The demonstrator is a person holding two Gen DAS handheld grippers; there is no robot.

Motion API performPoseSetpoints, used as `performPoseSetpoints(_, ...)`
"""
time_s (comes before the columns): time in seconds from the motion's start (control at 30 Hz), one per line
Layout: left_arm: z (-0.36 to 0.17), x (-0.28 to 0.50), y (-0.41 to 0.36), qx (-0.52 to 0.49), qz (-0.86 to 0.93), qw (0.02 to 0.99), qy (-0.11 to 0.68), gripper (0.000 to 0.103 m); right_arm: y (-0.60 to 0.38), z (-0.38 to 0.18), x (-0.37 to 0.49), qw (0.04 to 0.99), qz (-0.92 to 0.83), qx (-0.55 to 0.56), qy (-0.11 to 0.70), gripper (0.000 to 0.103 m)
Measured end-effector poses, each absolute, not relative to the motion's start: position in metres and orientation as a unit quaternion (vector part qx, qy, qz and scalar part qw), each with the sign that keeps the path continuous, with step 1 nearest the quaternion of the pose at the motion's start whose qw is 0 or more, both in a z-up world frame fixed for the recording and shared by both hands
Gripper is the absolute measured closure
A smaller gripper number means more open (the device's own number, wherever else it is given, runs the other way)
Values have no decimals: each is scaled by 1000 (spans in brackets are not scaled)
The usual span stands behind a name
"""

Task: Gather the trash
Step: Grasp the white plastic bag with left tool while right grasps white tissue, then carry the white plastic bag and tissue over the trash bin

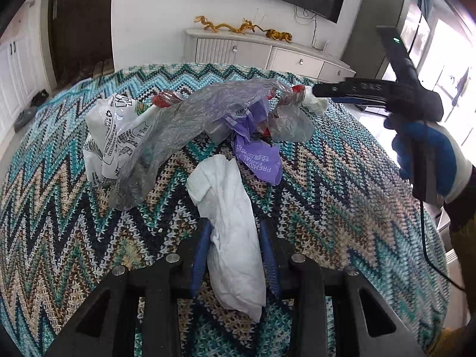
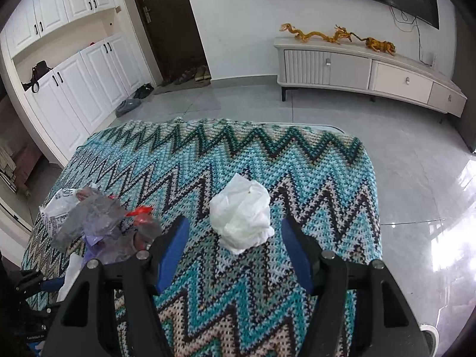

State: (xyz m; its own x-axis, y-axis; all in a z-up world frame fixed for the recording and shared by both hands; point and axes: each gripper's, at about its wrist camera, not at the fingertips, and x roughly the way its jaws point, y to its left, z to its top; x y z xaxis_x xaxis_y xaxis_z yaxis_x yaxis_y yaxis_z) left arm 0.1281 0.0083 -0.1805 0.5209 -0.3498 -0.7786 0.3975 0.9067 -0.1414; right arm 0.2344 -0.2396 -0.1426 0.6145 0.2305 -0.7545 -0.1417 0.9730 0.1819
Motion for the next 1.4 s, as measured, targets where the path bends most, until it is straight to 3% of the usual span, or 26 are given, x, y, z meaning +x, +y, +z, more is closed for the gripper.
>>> performPoseSetpoints(0.1,-182,122,7,31,-213,875,433,78,-240,-150,244,897,101,55,427,41)
performPoseSetpoints(0.17,-182,121,10,25,-214,876,431,83,-240,-156,249,895,97,58,431,52)
performPoseSetpoints(0.2,-182,122,11,20,-214,877,430,85,-240,-158,250,894,96,60,433,64)
performPoseSetpoints(0.3,-183,118,15,13,-220,877,427,90,-240,-161,247,892,101,62,436,78)
performPoseSetpoints(1.07,-118,31,7,4,-233,891,389,93,-261,-87,33,903,147,73,397,81)
performPoseSetpoints(1.4,-72,-6,-41,16,-289,882,370,93,-337,-64,-61,922,88,112,359,81)
